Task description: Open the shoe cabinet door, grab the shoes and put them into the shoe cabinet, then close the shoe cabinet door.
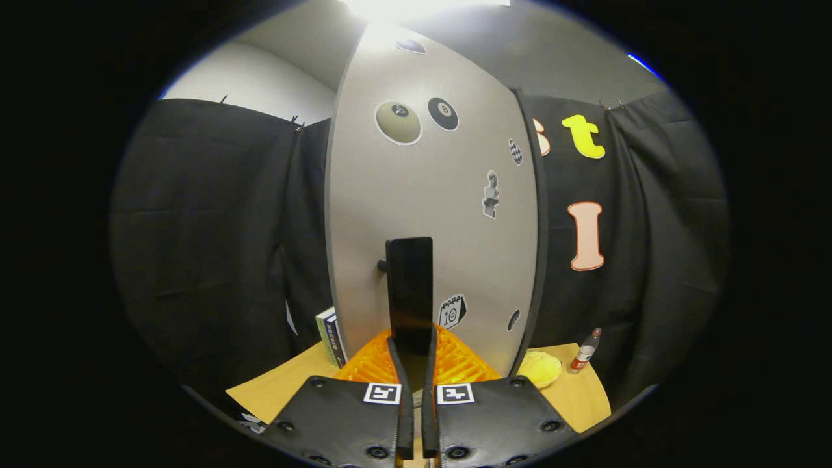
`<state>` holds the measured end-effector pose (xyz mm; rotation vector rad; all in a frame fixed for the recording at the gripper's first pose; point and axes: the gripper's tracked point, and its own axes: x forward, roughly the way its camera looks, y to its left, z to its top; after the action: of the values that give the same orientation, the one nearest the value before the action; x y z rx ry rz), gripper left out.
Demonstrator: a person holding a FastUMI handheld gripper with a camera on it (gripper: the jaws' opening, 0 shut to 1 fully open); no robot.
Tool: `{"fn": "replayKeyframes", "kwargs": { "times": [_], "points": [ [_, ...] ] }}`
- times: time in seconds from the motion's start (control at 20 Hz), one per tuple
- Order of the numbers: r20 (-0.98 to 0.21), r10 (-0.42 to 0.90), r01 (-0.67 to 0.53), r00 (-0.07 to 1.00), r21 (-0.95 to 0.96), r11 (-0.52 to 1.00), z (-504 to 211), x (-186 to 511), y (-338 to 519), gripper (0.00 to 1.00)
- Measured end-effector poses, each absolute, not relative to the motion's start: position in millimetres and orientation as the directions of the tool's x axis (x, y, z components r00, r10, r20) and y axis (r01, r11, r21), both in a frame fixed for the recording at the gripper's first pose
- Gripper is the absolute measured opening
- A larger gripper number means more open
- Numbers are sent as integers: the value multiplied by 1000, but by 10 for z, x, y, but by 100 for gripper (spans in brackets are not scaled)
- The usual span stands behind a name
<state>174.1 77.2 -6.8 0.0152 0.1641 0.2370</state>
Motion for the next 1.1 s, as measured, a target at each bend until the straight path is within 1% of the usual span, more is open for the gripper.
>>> {"fn": "replayKeyframes", "kwargs": {
  "times": [0.2,0.35,0.75,0.9,1.1],
  "points": [
    [-184,218,-211,958,55,976,-81,1717,668,6],
    [-192,197,-193,962,37,980,-66,1632,552,6],
    [-191,90,-91,977,8,996,-76,1611,202,4],
    [-192,44,-44,980,7,999,-72,1617,57,2],
    [-183,-30,31,983,-3,1000,-73,1620,-151,2]
  ]
}}
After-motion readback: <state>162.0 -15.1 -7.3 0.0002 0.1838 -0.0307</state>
